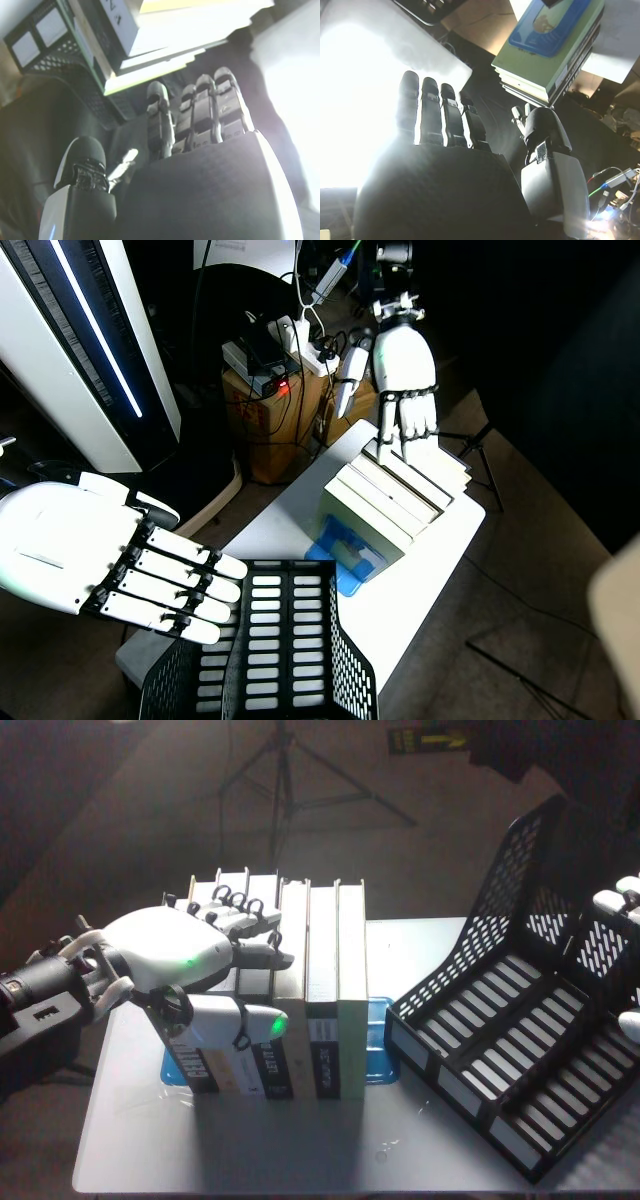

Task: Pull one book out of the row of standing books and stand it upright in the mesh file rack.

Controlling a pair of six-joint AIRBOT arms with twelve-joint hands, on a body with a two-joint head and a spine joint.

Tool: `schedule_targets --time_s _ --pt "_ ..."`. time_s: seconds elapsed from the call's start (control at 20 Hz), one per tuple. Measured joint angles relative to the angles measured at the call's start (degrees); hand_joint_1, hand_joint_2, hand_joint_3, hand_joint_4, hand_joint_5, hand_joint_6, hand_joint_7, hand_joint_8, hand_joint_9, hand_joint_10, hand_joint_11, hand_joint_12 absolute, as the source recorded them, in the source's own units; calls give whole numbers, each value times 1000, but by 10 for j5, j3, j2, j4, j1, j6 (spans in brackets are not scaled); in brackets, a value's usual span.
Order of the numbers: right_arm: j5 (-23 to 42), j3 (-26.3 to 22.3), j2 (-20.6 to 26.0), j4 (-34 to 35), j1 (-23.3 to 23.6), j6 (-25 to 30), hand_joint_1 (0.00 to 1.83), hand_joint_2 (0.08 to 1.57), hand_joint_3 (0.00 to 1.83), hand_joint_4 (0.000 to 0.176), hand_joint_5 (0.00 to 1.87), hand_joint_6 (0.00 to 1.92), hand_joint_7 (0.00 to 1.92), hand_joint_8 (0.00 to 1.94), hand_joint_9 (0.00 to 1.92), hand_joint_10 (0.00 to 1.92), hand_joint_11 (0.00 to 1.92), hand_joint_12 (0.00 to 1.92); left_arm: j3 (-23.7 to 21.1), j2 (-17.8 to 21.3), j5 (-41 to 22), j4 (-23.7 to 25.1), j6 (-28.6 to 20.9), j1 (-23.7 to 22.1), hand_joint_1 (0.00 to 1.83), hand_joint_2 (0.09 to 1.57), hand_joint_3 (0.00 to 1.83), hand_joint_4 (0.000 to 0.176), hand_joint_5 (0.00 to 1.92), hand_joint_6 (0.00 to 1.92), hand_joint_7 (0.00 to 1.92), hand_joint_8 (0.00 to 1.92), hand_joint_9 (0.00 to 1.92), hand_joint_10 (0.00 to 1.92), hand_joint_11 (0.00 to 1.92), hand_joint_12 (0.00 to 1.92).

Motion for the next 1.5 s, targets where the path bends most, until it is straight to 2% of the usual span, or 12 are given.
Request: schedule_targets --time_s 0.2,0.3,0.65,0.7,0.8,0.85,0.9,0.95,1.15,1.25,1.3,1.5 --pt "-1 0 -1 2 -4 0 106 1281 0 0 0 0 0 0 0 0 0 0 5 -7 28 -3 31 -10 67 1246 0 47 417 25 0 0 0 0 0 0" --pt "-2 0 -1 3 -4 0 78 1277 0 0 0 0 0 0 0 0 0 0 5 -10 32 0 35 -10 53 1243 0 64 463 35 0 0 0 0 0 0" --pt "-2 0 -2 7 -4 0 70 1266 0 0 0 0 0 0 0 0 0 0 -25 2 40 22 76 -9 22 1232 0 80 526 23 0 0 0 0 0 0" --pt "-2 0 -2 7 -4 0 78 1261 0 0 0 0 0 0 0 0 0 0 -31 6 41 26 78 -7 16 1222 0 73 534 22 0 0 0 0 0 0" --pt "1 0 -2 7 -8 0 82 1265 0 0 0 0 0 0 0 0 0 0 -45 17 38 37 78 2 16 1222 0 97 543 21 19 7 0 0 0 0" --pt "-2 0 -3 11 -8 0 79 1270 0 0 0 0 0 0 0 0 0 0 -52 22 35 46 78 5 45 1220 0 84 553 20 26 8 0 0 0 0" --pt "-3 0 -3 11 -8 0 93 1265 0 0 0 0 0 0 0 0 0 0 -57 26 34 51 78 9 63 1215 0 53 575 23 4 1 0 0 0 0" --pt "-3 0 -3 11 -8 0 91 1273 1 0 0 0 0 0 0 0 0 0 -64 29 30 55 78 14 68 1214 0 45 579 23 0 0 0 0 0 0" --pt "-3 0 -3 13 -8 0 71 1275 1 0 0 0 0 0 0 0 0 0 -87 41 10 57 77 41 21 1202 0 65 609 18 0 0 0 0 0 0" --pt "-3 0 -3 13 -8 0 85 1277 1 0 0 0 0 0 0 0 0 0 -96 46 -1 57 76 51 0 1203 0 33 608 14 15 5 0 0 0 0" --pt "-2 0 -3 14 -12 0 89 1283 4 0 0 0 0 0 0 0 0 0 -104 50 -9 58 75 62 0 1196 0 34 610 14 34 13 0 0 0 0" --pt "-3 0 -3 15 -12 0 92 1291 4 0 0 0 0 0 0 0 0 0 -130 60 -26 71 69 89 0 1190 0 57 501 0 0 0 0 0 0 0"
